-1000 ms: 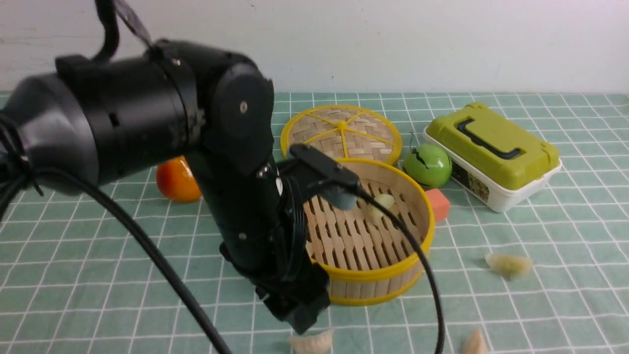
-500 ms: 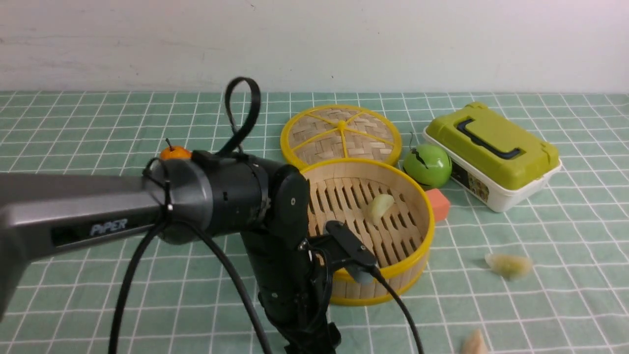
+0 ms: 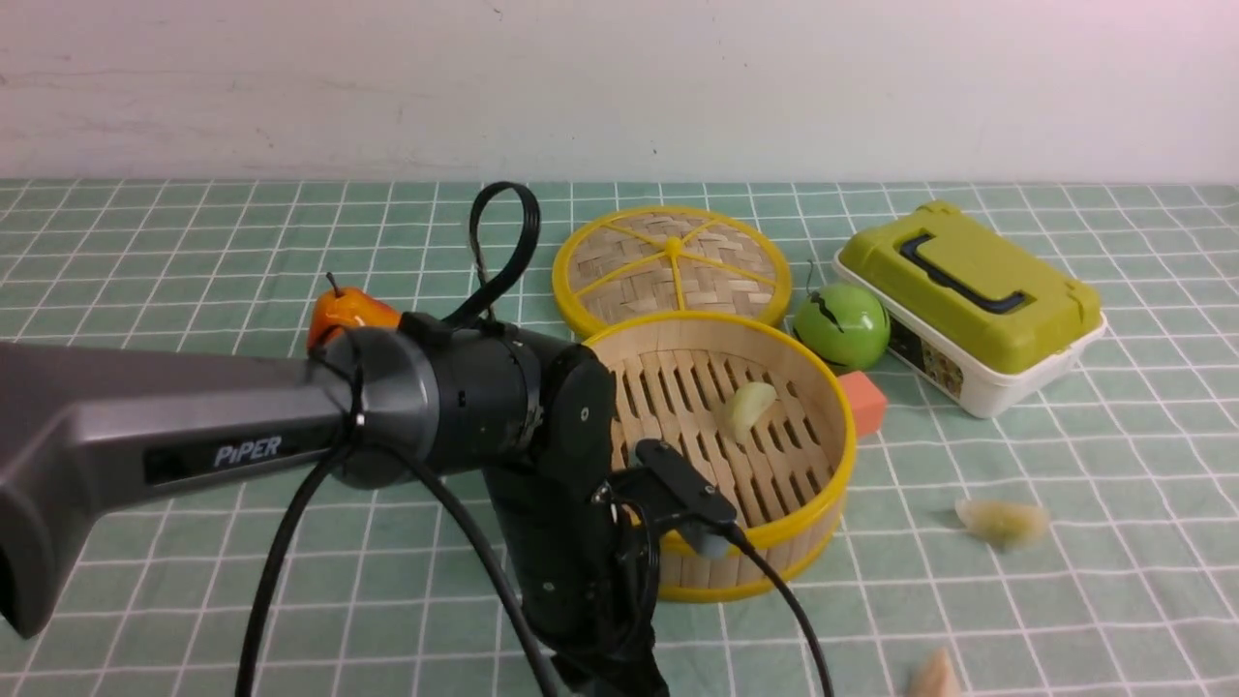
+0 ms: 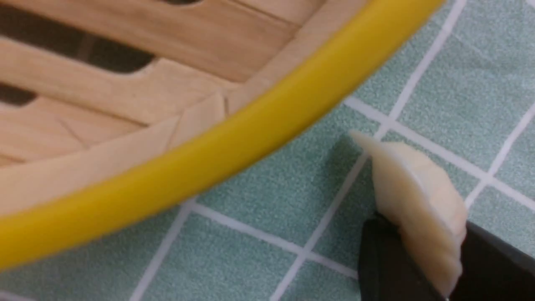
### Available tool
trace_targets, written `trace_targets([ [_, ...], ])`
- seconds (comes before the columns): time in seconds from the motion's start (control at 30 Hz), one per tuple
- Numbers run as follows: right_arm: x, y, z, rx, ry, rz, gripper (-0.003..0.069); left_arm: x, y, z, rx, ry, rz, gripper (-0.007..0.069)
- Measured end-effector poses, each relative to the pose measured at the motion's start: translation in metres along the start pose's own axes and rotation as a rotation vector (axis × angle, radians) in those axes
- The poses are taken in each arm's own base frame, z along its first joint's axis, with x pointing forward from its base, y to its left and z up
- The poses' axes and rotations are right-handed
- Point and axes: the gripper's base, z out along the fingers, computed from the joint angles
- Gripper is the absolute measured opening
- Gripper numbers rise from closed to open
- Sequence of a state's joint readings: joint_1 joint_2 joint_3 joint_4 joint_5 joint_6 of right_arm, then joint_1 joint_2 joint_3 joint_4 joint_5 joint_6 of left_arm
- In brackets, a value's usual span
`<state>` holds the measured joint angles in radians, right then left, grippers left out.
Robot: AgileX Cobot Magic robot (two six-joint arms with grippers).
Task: Put the dumplings into the steamer on the table with the blue tablecloth.
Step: 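Reach for and grasp a dumpling on the table with the left gripper, then place the dumpling into the bamboo steamer basket with the left gripper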
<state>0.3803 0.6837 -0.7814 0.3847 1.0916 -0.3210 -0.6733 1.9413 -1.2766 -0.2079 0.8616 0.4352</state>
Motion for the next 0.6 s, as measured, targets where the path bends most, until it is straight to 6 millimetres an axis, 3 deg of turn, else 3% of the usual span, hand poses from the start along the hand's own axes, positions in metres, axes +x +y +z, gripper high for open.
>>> trace_targets([
  [0.1, 0.0, 0.0, 0.0, 0.0, 0.0, 0.0, 0.0091, -0.002, -0.002, -0.014, 0.0, -0.015, -0.065, 0.0171],
  [0.23, 0.0, 0.0, 0.0, 0.0, 0.0, 0.0, 0.0093, -0.021, -0.008, -0.096, -0.038, -0.236, -0.201, 0.0171],
  [0.37, 0.0, 0.0, 0.0, 0.0, -0.001, 0.0, 0.0095, -0.035, 0.005, -0.145, -0.069, -0.373, -0.34, 0.0171],
  [0.47, 0.0, 0.0, 0.0, 0.0, -0.001, 0.0, 0.0097, -0.05, 0.029, -0.146, -0.085, -0.371, -0.417, 0.0171],
  [0.53, 0.0, 0.0, 0.0, 0.0, -0.001, 0.002, 0.0098, -0.06, 0.043, -0.136, -0.093, -0.359, -0.439, 0.0171],
  [0.6, 0.0, 0.0, 0.0, 0.004, 0.0, 0.015, 0.0101, -0.074, 0.056, -0.112, -0.099, -0.326, -0.45, 0.0171],
])
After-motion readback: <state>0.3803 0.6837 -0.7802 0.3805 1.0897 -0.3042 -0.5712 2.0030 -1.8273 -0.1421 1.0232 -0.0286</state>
